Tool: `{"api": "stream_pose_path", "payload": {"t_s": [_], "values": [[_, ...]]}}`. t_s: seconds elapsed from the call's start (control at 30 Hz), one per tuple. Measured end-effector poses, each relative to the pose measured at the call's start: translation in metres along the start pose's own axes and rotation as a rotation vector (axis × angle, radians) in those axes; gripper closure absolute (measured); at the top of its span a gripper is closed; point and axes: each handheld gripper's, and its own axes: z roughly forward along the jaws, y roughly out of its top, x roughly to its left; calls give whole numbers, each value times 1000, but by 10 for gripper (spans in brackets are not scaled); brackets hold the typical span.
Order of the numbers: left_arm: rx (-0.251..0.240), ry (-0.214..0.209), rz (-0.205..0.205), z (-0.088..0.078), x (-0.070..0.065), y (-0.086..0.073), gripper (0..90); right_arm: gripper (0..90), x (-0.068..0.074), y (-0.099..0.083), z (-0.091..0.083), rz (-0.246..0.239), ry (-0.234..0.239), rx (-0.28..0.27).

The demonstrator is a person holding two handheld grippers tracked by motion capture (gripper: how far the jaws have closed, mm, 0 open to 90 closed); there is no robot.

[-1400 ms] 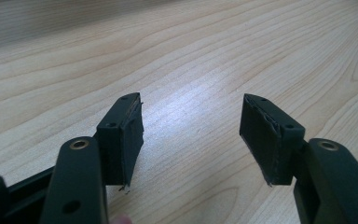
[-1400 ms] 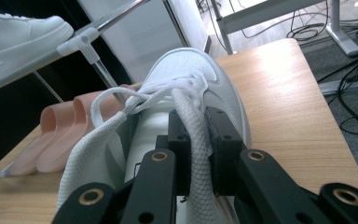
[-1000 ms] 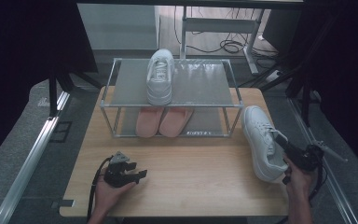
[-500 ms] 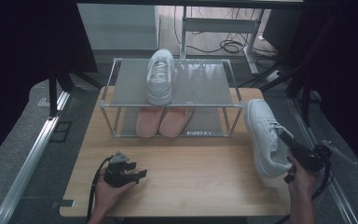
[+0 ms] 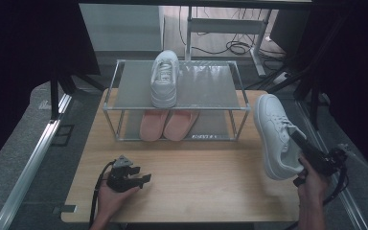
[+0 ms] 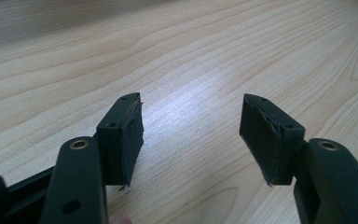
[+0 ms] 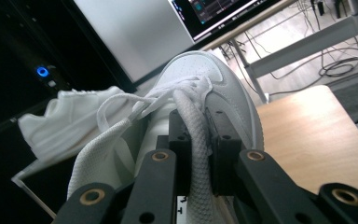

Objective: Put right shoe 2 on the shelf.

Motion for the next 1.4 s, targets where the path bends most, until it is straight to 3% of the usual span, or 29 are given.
{"api": "stream_pose_path", "payload": {"t_s": [0.47,1.07,1.4], "values": [[-1,0,-1,0,0,0,400,817,16,17,0,41,54,-68],[-3,0,2,1,-1,0,400,818,51,39,24,55,109,-118],[1,0,-5,1,-1,0,400,817,68,46,44,60,133,-115]]}}
